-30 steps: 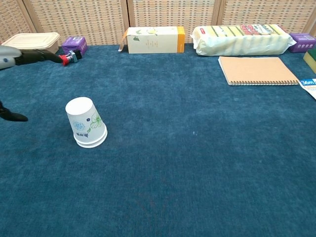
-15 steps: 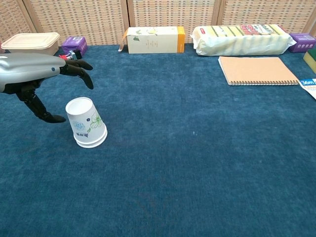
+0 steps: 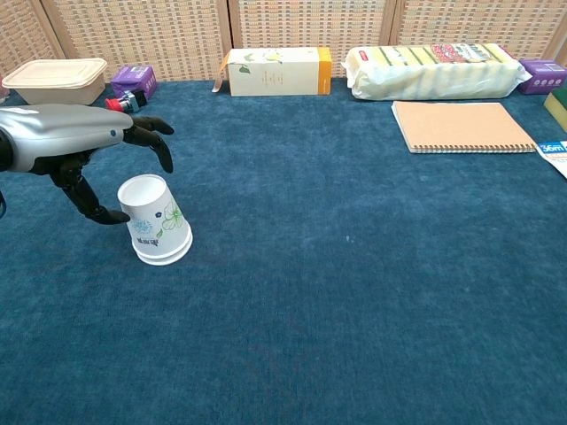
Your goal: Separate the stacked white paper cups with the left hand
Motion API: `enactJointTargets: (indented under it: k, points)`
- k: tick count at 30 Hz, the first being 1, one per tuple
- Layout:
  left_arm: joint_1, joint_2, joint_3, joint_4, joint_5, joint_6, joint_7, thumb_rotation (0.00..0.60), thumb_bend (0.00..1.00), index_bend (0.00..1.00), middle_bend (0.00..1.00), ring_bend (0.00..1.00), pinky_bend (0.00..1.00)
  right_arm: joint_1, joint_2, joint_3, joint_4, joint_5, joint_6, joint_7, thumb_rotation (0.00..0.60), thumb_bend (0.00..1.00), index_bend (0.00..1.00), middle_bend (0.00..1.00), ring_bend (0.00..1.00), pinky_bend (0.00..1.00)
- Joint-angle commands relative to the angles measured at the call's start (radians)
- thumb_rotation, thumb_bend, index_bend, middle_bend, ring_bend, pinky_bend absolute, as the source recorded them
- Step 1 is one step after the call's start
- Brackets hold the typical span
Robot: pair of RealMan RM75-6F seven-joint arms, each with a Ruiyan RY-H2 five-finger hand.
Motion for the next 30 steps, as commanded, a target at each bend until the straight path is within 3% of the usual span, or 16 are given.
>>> enactJointTargets:
  k: [1, 13, 20, 24, 30]
  points:
    - [-0.008, 0.000, 0.004, -0.003, -0.005, 0.007, -0.001, 0.600, 0.25, 0.33, 0.00, 0.00, 0.03, 0.000, 0.000, 0.000, 0.000, 0.000, 0.000, 0.001, 0.600, 0.09, 0.05, 0.00, 0.00, 0.00]
    - [-0.012, 0.055, 0.012, -0.074, 0.013, 0.054, -0.036, 0.600, 0.26, 0.38, 0.00, 0.00, 0.03, -0.001, -0.001, 0.002, 0.001, -0.002, 0.005, 0.004, 0.600, 0.09, 0.04, 0.00, 0.00, 0.00]
    - [0.018, 0.178, 0.004, -0.185, 0.099, 0.062, -0.137, 0.600, 0.26, 0.38, 0.00, 0.00, 0.03, 0.000, -0.003, 0.001, -0.001, -0.002, 0.002, -0.004, 0.600, 0.09, 0.04, 0.00, 0.00, 0.00]
    - [0.064, 0.289, 0.008, -0.255, 0.199, 0.101, -0.205, 0.600, 0.26, 0.38, 0.00, 0.00, 0.03, -0.003, -0.003, -0.002, -0.006, -0.008, 0.008, -0.011, 0.600, 0.09, 0.05, 0.00, 0.00, 0.00]
    - [0.108, 0.367, 0.023, -0.242, 0.257, 0.109, -0.290, 0.600, 0.26, 0.38, 0.00, 0.00, 0.03, -0.003, -0.005, -0.005, -0.011, -0.013, 0.008, -0.020, 0.600, 0.09, 0.04, 0.00, 0.00, 0.00]
